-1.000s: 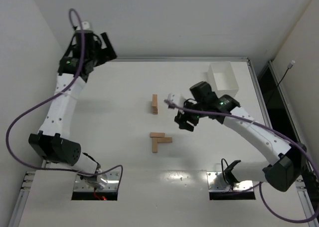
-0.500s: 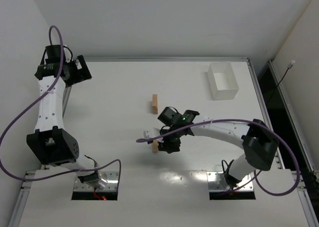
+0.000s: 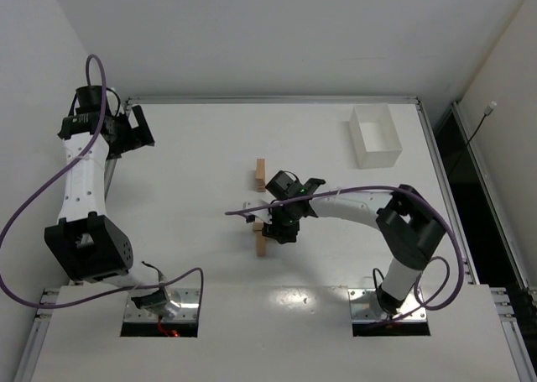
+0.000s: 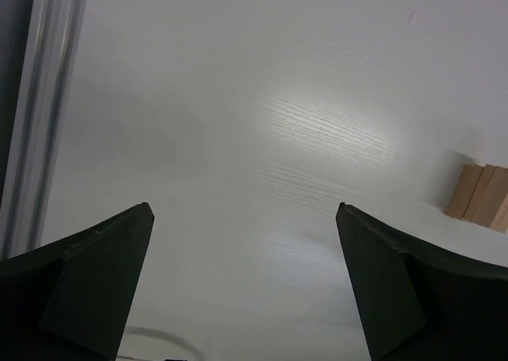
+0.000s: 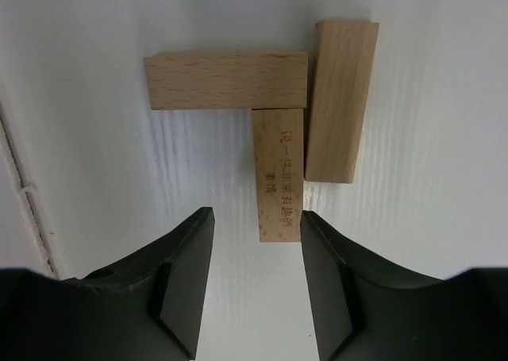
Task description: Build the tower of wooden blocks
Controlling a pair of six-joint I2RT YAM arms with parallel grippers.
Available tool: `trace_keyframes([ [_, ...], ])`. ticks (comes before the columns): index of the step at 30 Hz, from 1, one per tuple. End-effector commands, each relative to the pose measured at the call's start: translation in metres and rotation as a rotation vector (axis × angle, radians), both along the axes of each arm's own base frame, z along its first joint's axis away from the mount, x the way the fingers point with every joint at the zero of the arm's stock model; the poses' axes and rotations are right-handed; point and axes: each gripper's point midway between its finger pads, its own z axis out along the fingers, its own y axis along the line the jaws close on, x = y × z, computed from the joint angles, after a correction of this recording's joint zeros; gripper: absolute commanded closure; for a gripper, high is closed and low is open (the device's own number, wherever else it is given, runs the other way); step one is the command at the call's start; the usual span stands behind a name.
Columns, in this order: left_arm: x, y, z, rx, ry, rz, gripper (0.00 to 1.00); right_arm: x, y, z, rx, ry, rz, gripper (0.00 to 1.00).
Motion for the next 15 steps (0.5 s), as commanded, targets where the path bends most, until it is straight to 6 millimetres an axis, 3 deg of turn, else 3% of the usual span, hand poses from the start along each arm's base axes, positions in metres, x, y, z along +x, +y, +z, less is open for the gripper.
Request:
trace_keyframes([
  [1, 0.002, 0.0, 0.014, -0.006, -0.055, -0.001, 0.0, 0.02, 0.008, 0.0, 0.019, -0.013, -0.035, 0.56],
  [11, 0.013, 0.004, 0.011, -0.009, -0.046, -0.001, 0.0, 0.035, 0.013, -0.007, -0.032, -0.022, -0.051, 0.56],
  [15, 0.013, 0.007, 0.007, -0.012, -0.036, 0.009, 0.0, 0.031, 0.011, -0.014, -0.064, -0.007, -0.045, 0.56],
])
